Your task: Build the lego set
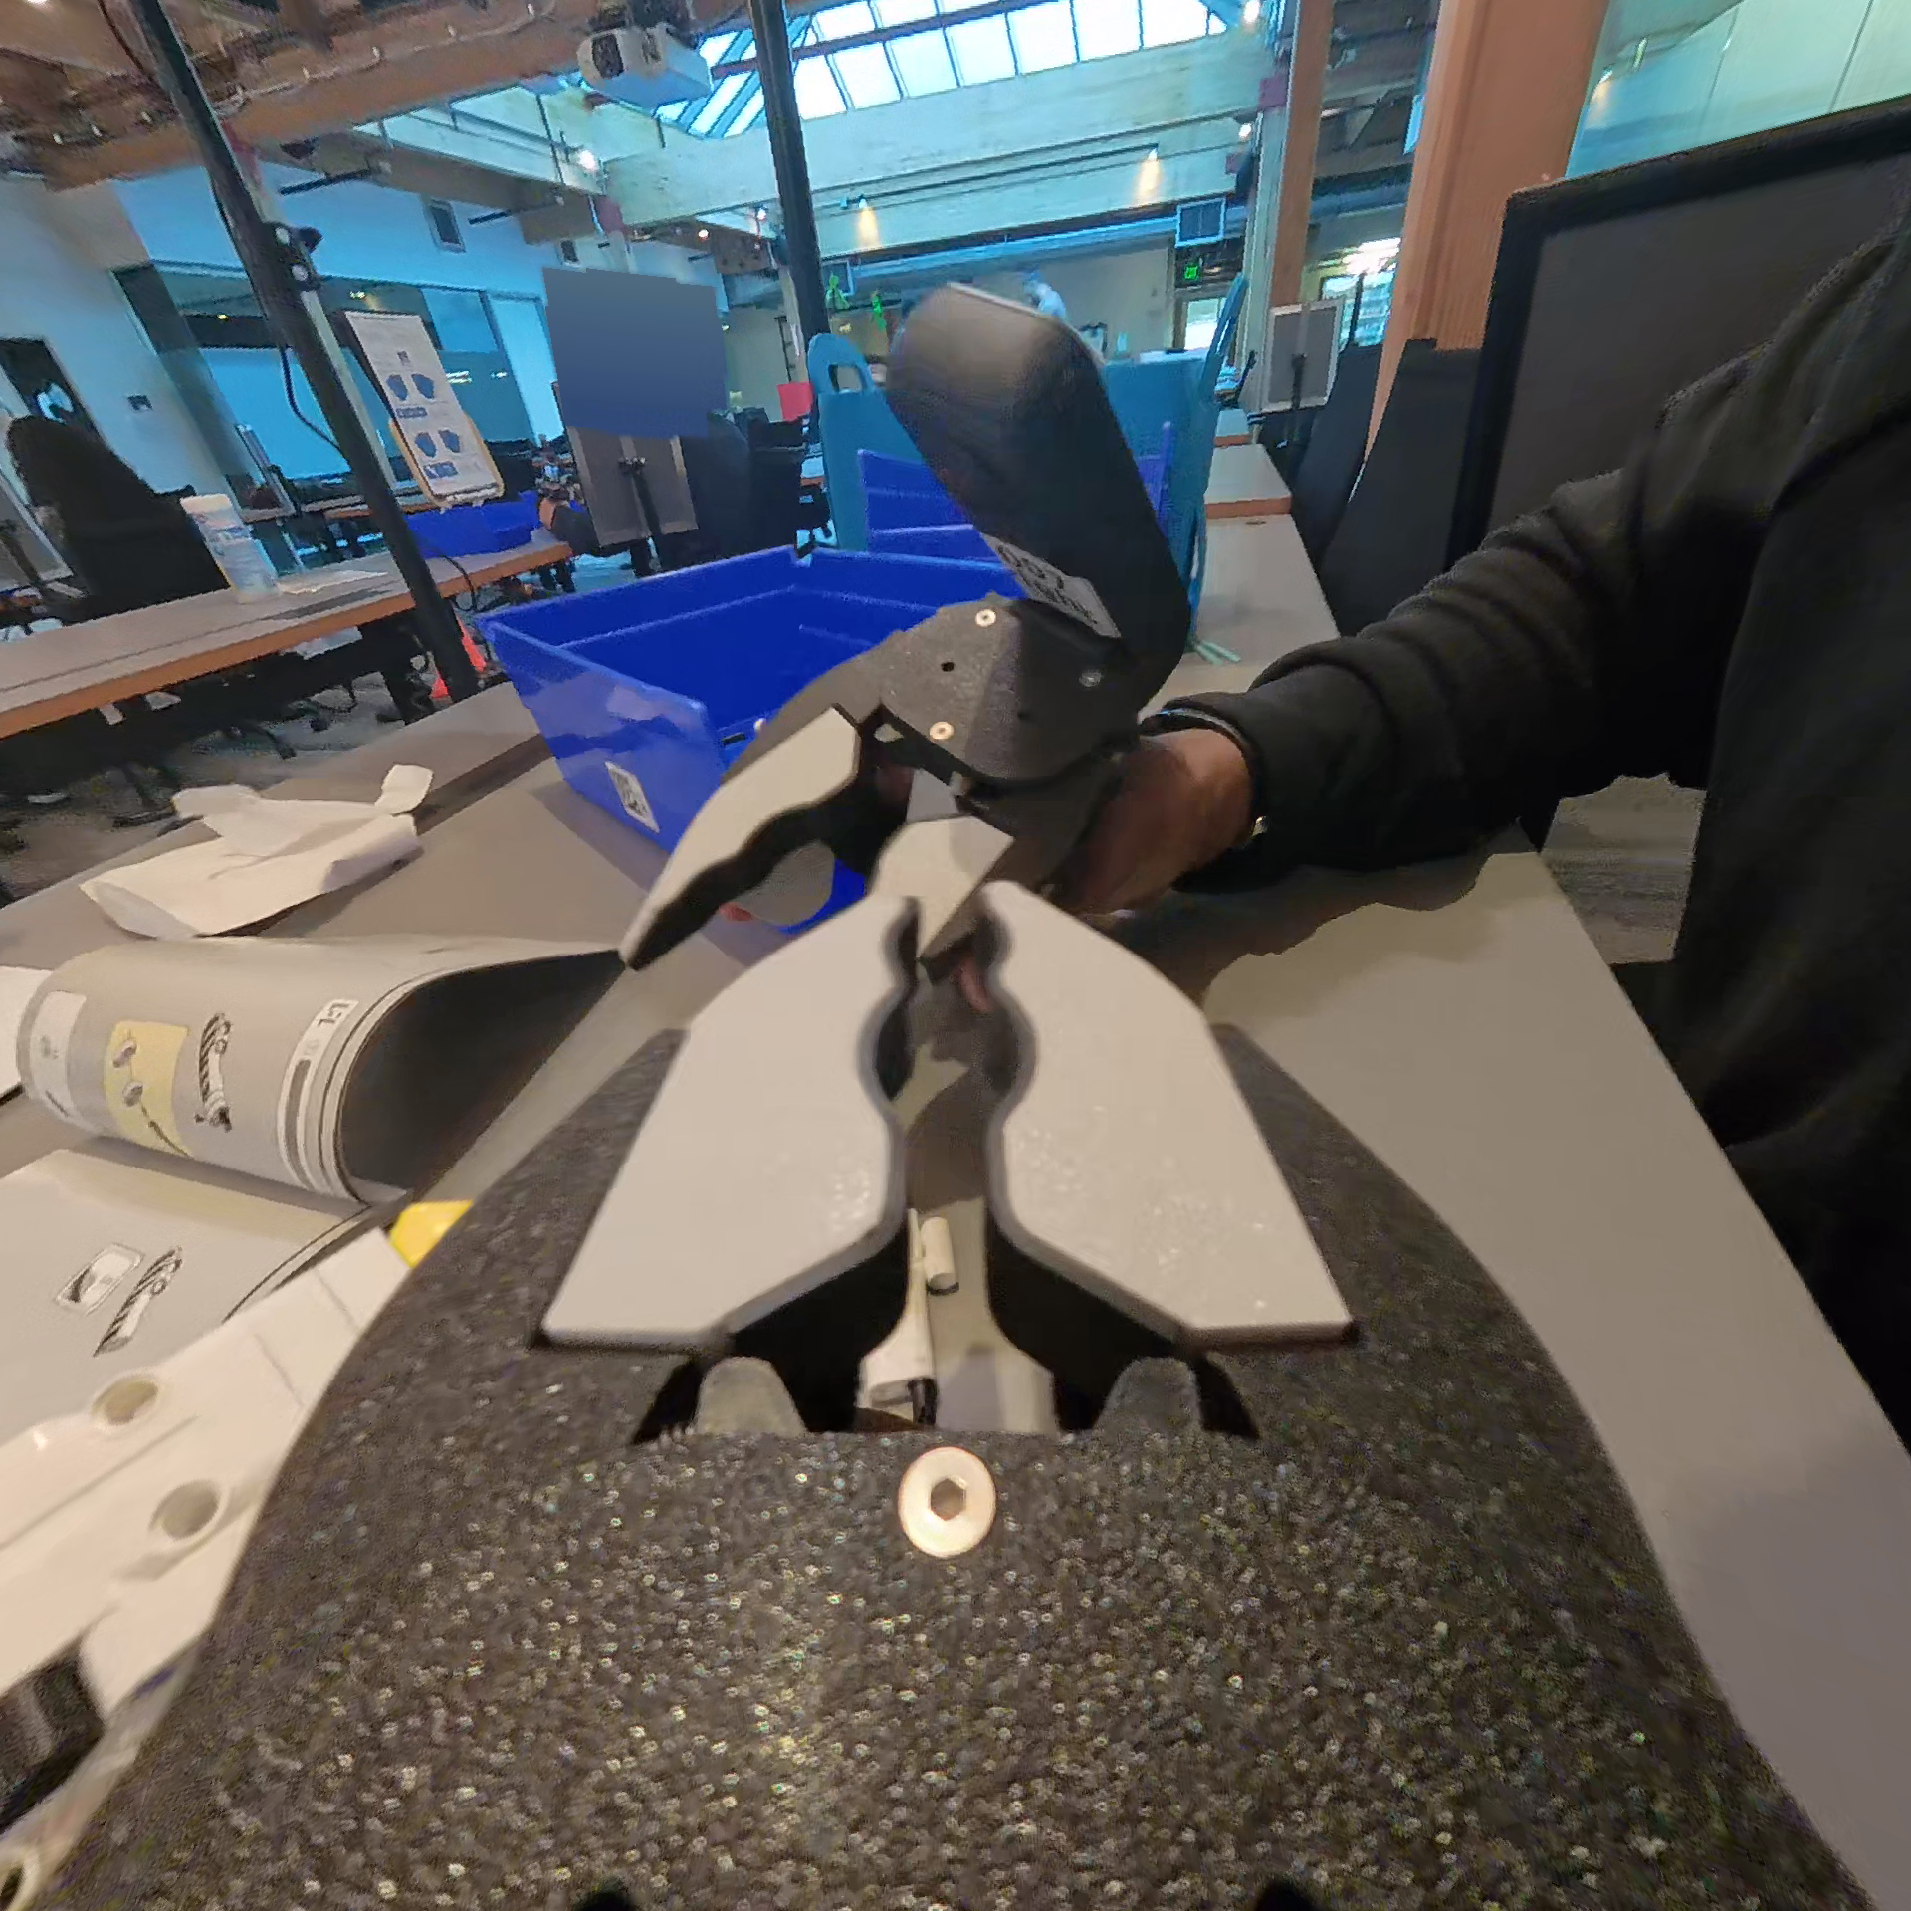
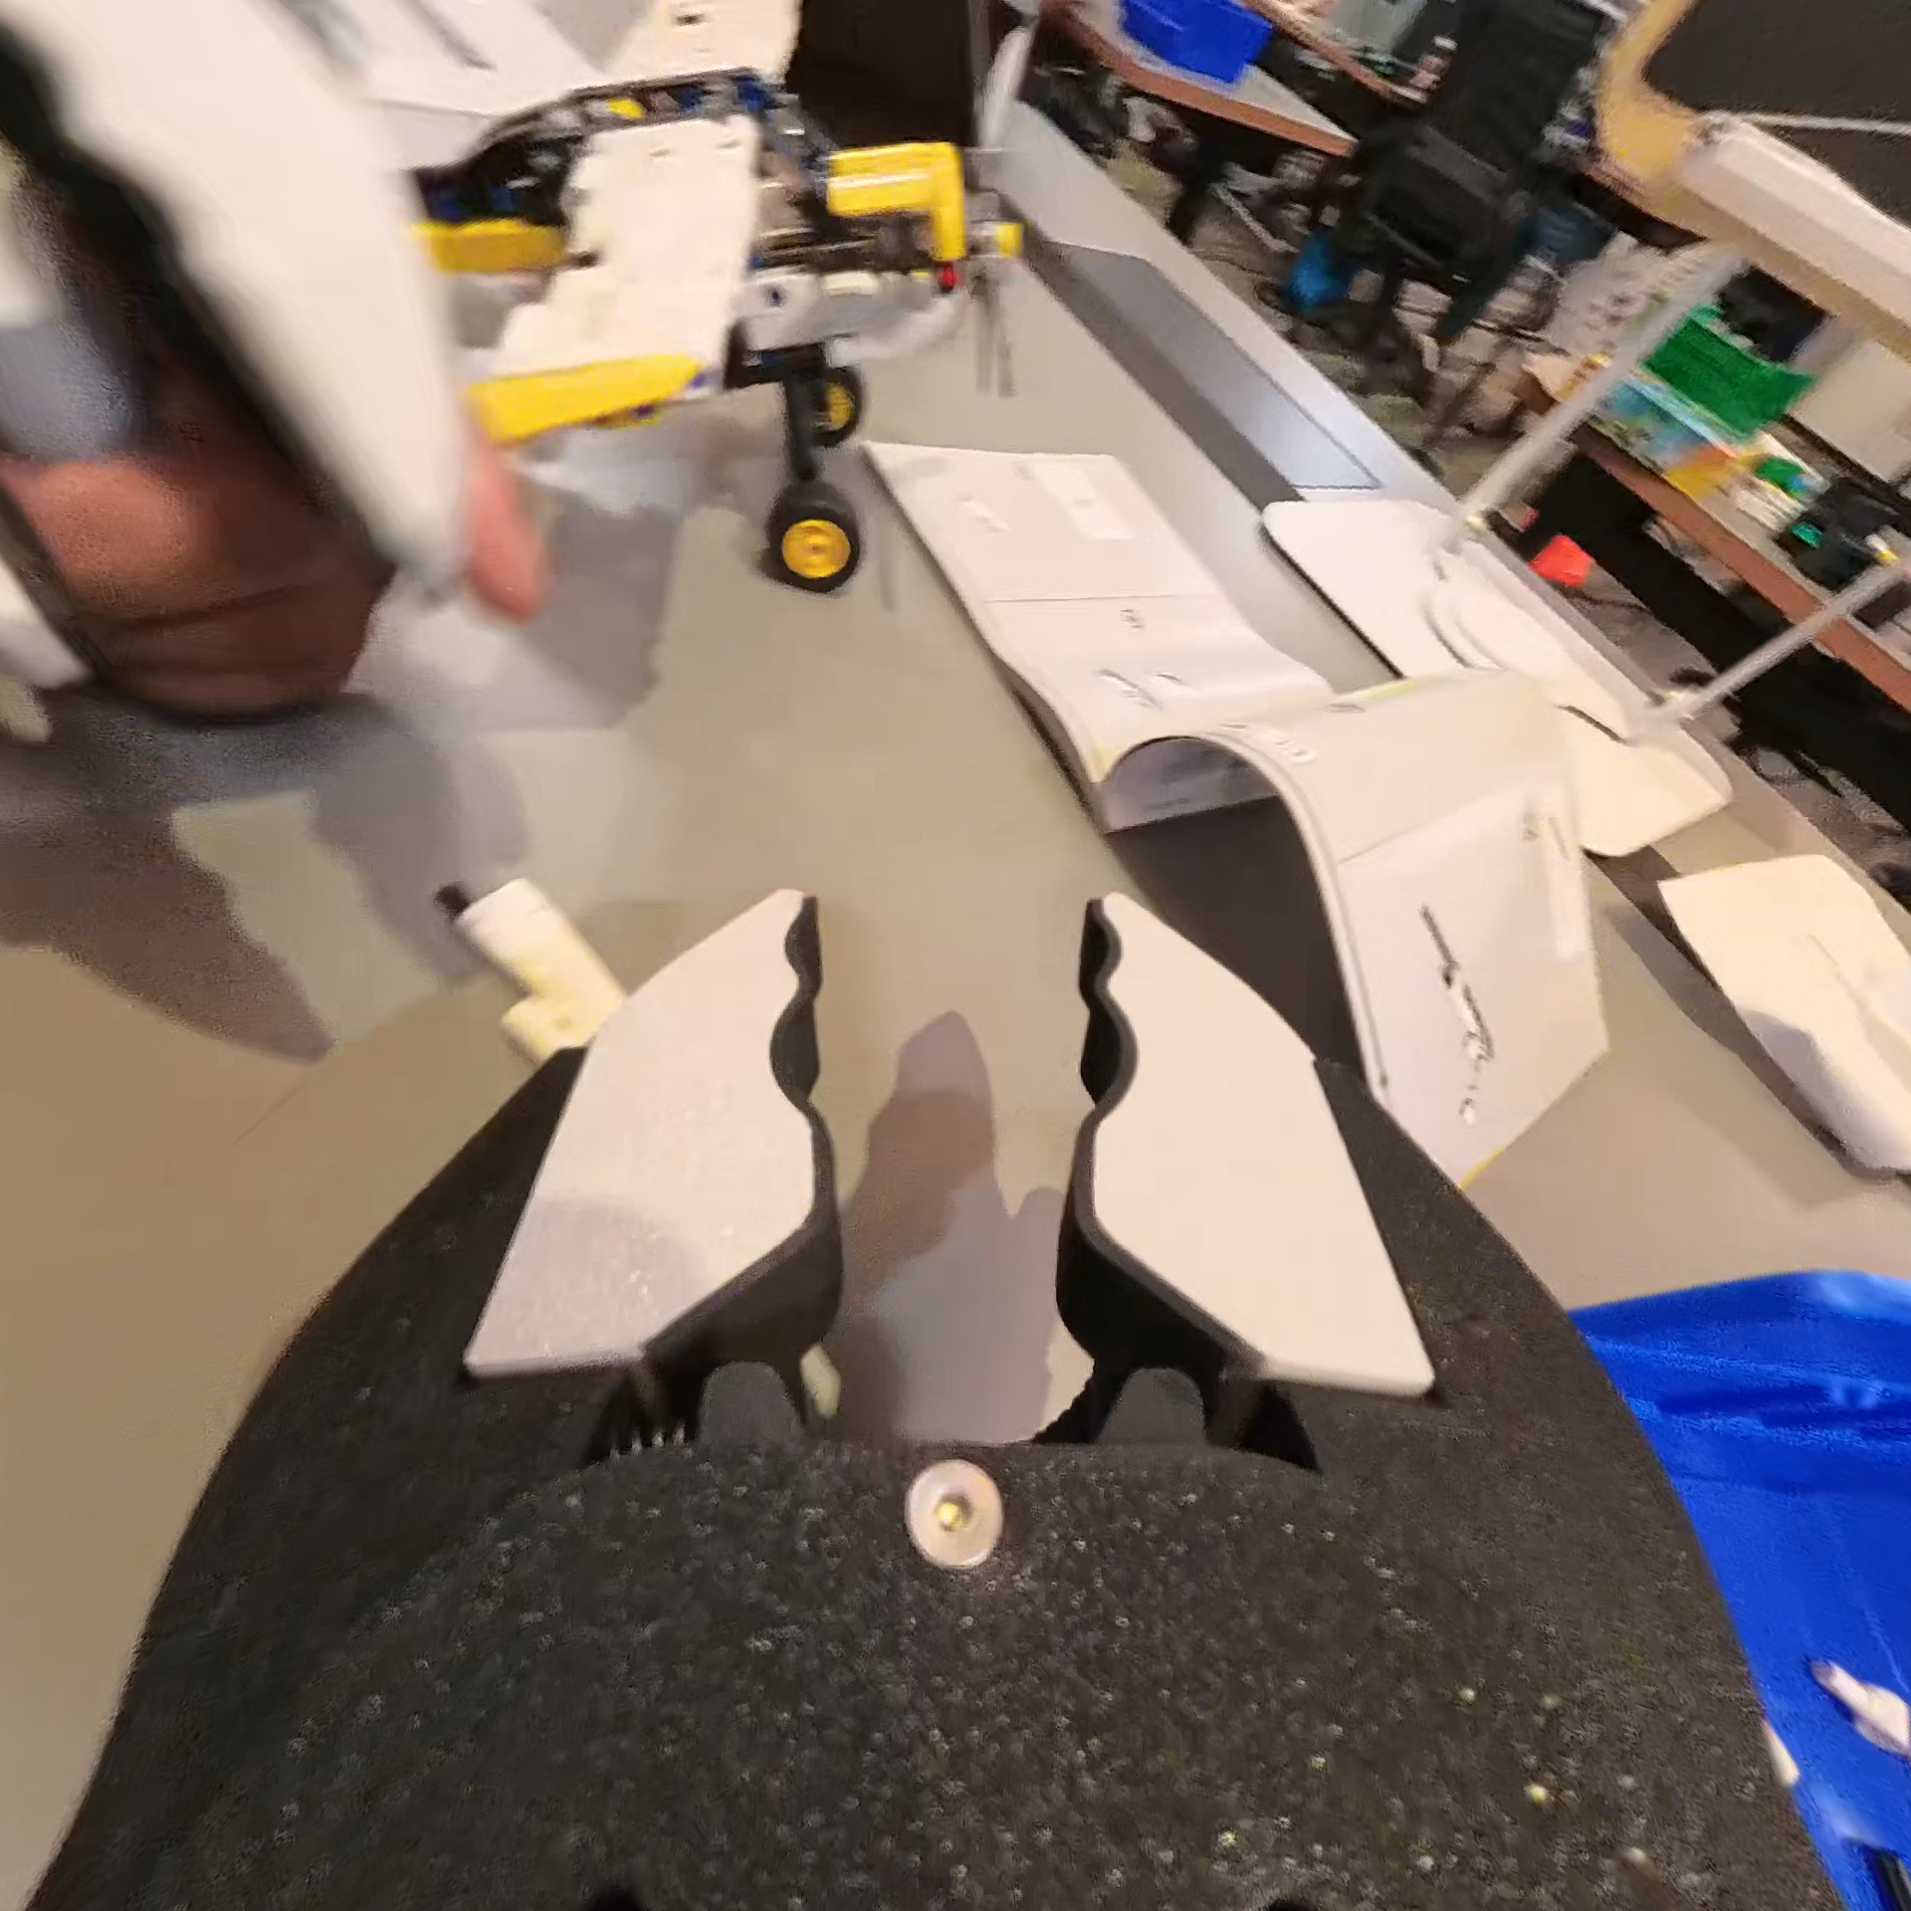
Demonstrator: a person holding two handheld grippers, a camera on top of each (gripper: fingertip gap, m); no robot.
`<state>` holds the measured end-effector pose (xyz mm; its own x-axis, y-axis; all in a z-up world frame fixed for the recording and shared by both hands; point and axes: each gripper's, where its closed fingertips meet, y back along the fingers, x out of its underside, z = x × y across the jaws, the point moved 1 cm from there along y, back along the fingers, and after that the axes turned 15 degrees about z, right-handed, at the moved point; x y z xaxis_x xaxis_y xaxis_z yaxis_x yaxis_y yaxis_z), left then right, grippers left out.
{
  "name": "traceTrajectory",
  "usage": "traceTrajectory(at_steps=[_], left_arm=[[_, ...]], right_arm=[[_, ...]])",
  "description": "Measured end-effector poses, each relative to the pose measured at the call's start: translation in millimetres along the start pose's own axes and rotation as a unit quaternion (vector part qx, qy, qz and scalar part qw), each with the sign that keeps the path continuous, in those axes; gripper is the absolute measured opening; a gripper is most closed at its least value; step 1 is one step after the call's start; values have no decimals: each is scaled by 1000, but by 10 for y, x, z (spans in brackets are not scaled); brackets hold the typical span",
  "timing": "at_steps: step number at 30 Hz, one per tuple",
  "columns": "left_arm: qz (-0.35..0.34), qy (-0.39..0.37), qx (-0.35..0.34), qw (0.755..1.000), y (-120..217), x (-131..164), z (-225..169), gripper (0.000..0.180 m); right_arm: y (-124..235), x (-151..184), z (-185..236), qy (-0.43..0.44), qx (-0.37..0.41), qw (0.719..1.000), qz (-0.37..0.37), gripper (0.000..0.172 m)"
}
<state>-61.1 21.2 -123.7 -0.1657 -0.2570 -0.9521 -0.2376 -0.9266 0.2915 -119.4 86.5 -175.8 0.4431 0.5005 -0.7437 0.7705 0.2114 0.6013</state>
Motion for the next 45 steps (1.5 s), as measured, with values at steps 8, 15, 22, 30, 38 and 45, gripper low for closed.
traceTrajectory(at_steps=[8,15,22,30,38,45], left_arm=[[14,-19,-34,999,42,82,-14,24],[3,-33,-43,999,127,49,-51,25],[-8,4,-24,1000,170,41,-32,25],[-26,13,-28,999,254,-67,-9,24],[-57,28,-107,992,713,-490,440,25],[146,42,-177,972,711,-423,1132,27]], right_arm=[[-457,-168,-445,-65,119,990,44,60],[-708,-191,-627,-72,158,980,94,60],[-773,-219,-592,-38,178,976,122,59],[-779,-305,-516,21,209,968,136,57],[-778,-342,-482,19,191,972,132,56],[-808,-388,-399,32,178,974,135,56]])
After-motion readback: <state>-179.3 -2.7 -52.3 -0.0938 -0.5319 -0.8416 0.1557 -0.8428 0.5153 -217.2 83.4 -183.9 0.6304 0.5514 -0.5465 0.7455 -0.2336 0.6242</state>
